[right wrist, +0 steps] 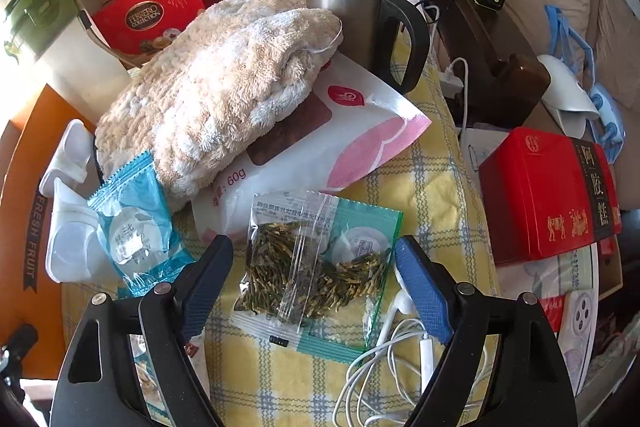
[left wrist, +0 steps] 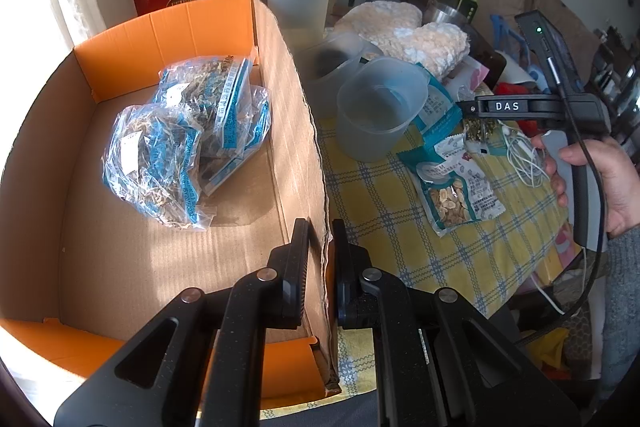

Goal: Organize objects
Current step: 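Grasp the small clear packet of green tea with the right gripper, then carry the tea packet into the cardboard box and open the right gripper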

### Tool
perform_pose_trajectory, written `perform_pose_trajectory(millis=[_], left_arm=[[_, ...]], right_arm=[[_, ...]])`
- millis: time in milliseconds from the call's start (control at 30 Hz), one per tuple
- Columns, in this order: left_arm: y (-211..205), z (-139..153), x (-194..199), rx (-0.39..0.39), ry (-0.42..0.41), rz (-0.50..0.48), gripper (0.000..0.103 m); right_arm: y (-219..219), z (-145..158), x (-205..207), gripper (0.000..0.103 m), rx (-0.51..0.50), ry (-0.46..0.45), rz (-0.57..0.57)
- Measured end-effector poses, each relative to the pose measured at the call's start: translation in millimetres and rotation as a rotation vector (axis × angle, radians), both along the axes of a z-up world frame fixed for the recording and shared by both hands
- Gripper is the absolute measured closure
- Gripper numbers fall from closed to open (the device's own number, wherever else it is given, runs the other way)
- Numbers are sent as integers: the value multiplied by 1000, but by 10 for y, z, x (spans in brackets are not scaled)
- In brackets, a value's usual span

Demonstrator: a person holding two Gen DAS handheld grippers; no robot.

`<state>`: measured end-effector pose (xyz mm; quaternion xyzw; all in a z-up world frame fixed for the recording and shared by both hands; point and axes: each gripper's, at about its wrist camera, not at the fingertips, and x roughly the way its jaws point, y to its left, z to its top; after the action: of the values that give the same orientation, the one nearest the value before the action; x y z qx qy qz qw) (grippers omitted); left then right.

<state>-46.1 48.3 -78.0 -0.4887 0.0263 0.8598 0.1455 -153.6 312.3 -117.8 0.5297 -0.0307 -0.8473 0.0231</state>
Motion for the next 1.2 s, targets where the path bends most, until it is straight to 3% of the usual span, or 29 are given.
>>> perform_pose_trajectory(millis=[267,333,433,533,667,1200], left_arm=[[15,-17,-6,-7,-1,-5,93],[11,-18,-8,-5,-3,-5,93],[9,-20,-5,-5,-2,-5,93],[7,-18,-7,-3,-4,-6,93],[0,-19,-10,0,-7,-9,92],[15,-21,-11,-3,-7,-8,92]], right_arm=[[-32,17,12,47,25,9,46],[-18,81,23,67,25,27,51],[-51,143,21,80,62,36,71],[-93,159,26,83,97,34,92],[-63,295,58,84,66,61,88],[-417,1228,187,84,7,201,193]])
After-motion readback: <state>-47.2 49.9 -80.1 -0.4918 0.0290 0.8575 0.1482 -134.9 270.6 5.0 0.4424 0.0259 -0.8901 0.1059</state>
